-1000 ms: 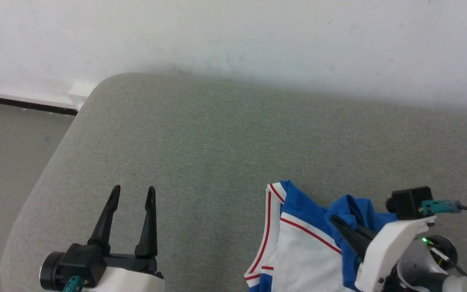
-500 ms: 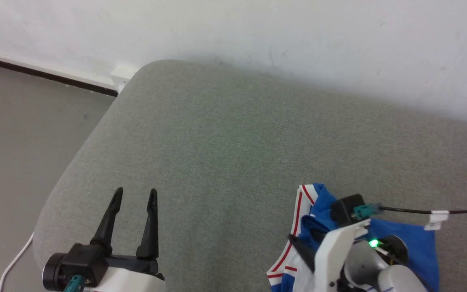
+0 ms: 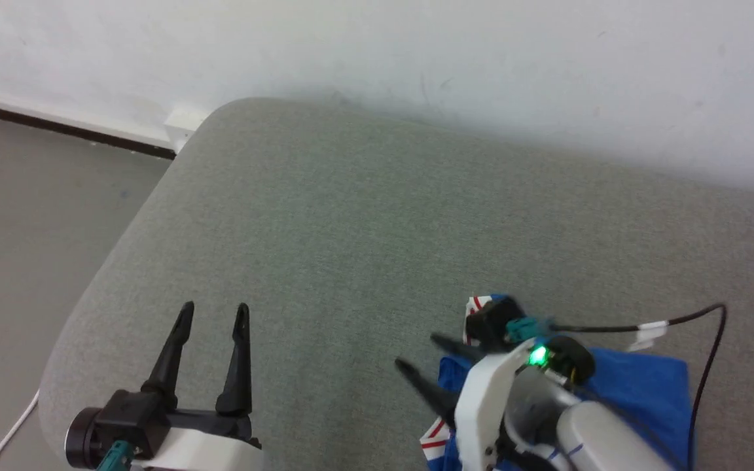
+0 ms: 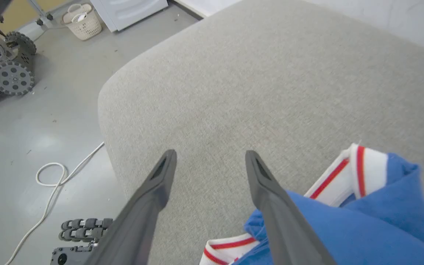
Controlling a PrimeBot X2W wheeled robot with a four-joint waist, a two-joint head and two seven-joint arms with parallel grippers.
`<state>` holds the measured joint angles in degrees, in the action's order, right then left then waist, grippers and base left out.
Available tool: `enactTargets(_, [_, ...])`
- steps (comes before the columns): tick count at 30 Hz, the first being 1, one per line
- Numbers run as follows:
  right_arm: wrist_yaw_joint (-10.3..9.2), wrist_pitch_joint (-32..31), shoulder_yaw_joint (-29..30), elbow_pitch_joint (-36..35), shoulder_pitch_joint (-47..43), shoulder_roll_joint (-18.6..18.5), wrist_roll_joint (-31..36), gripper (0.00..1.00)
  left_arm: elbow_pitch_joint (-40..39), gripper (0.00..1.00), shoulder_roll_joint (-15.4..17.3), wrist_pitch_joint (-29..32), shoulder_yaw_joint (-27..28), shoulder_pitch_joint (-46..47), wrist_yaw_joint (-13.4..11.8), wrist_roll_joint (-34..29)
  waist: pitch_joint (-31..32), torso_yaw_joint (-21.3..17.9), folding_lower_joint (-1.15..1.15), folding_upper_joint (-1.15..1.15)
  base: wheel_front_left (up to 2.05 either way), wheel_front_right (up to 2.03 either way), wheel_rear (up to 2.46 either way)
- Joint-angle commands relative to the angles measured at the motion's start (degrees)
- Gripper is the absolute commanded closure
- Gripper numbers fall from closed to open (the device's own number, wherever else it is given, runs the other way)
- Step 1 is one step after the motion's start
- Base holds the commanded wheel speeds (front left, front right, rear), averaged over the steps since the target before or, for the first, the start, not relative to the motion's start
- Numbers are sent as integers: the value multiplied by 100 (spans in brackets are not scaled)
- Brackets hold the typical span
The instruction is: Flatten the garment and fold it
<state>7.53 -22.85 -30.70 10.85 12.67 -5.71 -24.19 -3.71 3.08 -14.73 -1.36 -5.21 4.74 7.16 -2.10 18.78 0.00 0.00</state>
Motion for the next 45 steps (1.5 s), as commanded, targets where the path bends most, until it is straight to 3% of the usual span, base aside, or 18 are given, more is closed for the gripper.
enactTargets(1, [-4, 277, 82, -127, 237, -179, -13, 0, -5, 0, -20, -27, 51, 104, 5, 36, 87, -179, 0, 0, 0, 0, 0])
enactTargets(9, [-4, 1604, 1119, -450, 646, -1110, 994, 0, -112, 0, -20, -27, 101, 84, 41, 60, 133, -703, 0, 0, 0, 0, 0])
enactTargets(17, [-4, 2551, 2496, -681, 197, -1570, 1722, 0, -153, 0, -20, -27, 85, 127, 71, 95, 66, -1111, 0, 0, 0, 0, 0])
enactTargets(21, [-4, 2961, 3234, -959, -355, -1393, 1870, 0, -192, 0, -20, -27, 15, 142, 45, 120, 22, -1271, 0, 0, 0, 0, 0])
enactTargets(26, [-4, 3347, 3934, -1468, -1182, -741, 1992, 0, -169, 0, -20, -27, -99, 131, 24, 129, -33, -1371, 0, 0, 0, 0, 0])
enactTargets(33, [-4, 3595, 4040, -1910, -1956, -71, 2193, 0, -69, 0, -20, -27, -147, 106, 8, 149, -81, -1439, 0, 0, 0, 0, 0])
enactTargets(39, [-4, 3612, 4014, -1907, -2007, 49, 2205, 0, 11, 0, -20, -27, -211, 127, 39, 126, -144, -1459, 0, 0, 0, 0, 0])
enactTargets(45, [-4, 3262, 3985, -1985, -1945, -98, 2070, 0, -7, 0, -20, -27, -231, 213, 23, 144, -264, -1404, 0, 0, 0, 0, 0])
